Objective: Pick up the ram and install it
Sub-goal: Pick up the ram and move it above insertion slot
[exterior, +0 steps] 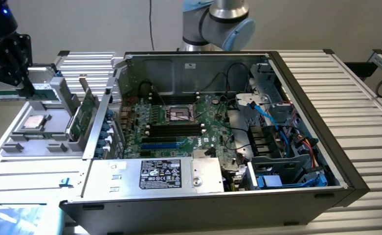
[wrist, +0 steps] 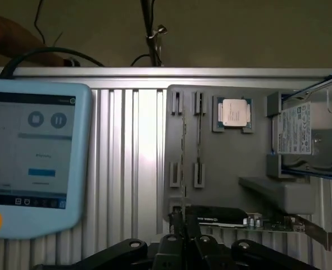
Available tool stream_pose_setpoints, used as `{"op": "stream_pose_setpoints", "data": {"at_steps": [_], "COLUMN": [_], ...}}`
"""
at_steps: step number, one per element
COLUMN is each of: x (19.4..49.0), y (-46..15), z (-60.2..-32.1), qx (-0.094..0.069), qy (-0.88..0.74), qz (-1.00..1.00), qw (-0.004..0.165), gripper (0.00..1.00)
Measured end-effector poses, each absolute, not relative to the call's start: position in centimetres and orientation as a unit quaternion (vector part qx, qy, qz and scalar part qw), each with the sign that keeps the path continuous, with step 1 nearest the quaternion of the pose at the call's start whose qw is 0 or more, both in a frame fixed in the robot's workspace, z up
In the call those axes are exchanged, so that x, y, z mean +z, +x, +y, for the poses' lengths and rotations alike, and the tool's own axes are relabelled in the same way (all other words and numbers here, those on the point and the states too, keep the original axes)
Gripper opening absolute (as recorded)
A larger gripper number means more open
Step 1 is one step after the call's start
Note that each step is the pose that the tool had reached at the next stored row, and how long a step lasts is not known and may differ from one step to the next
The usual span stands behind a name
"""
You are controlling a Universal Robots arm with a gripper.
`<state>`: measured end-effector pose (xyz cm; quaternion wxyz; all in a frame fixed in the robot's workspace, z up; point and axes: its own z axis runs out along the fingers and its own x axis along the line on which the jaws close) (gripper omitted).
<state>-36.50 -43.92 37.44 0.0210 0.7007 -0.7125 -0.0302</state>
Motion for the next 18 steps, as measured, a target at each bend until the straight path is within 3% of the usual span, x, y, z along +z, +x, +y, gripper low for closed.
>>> {"op": "stream_pose_setpoints", "data": {"at_steps": [9, 18], "x": [40.8, 41.5], "y": [-32.4, -28.4], "z": [-44.0, -44.0], "qx": [-0.031, -0.031], "qy": [0.701, 0.701], "qz": [-0.712, -0.713], "qw": [0.021, 0.021], "gripper": [0.14, 0.14]}}
